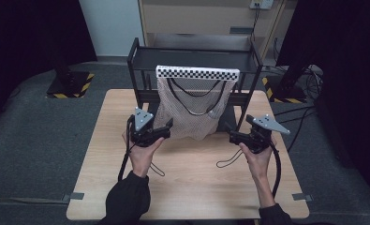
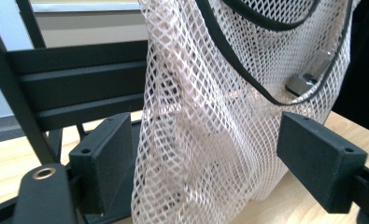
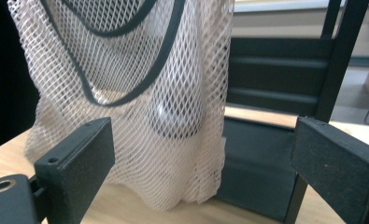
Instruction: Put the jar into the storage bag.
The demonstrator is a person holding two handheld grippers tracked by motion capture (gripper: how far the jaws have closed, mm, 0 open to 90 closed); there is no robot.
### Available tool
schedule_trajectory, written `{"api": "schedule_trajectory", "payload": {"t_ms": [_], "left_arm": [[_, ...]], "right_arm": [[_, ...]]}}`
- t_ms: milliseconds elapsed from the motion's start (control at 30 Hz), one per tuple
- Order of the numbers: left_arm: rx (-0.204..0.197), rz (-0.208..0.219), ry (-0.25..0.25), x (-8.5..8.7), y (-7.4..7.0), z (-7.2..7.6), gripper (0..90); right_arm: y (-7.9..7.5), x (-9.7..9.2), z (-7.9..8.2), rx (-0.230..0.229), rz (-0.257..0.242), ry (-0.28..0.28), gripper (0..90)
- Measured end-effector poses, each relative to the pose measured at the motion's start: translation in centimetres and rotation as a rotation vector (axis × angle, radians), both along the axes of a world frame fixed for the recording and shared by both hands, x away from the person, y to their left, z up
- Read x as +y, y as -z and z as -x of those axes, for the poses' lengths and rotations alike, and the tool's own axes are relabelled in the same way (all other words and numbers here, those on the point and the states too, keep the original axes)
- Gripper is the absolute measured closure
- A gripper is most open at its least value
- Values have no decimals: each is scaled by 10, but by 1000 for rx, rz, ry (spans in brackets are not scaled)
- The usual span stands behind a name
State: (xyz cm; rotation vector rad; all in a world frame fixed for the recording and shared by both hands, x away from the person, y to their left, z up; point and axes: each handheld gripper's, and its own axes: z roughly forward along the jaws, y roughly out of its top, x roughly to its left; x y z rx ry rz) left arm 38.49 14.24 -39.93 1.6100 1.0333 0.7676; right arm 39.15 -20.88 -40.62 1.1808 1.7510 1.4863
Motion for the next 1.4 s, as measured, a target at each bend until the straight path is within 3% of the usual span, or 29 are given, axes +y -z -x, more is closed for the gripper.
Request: {"api": "schedule_trajectory", "payload": {"t_ms": [233,500,567,833,900,1033,1133,1400], "left_arm": [[8,-10,8,7,10,15,174],[55,-30,19,15,27,29,173],[72,-40,19,18,31,34,170],[83,-47,28,16,41,45,168],[104,-66,40,14,45,46,163],[132,-87,50,8,56,49,162],[150,-128,51,5,65,51,160],[198,-181,45,3,82,50,157]], "right_arm": [[13,-2,11,16,-18,-19,53],[28,-4,25,50,-26,-50,44],[38,-4,29,73,-6,-59,42],[51,-5,31,121,5,-78,42],[55,-3,34,126,30,-81,42],[60,-5,36,137,33,-78,46],[65,-5,36,146,42,-79,48],[87,3,33,214,96,-90,46]]}}
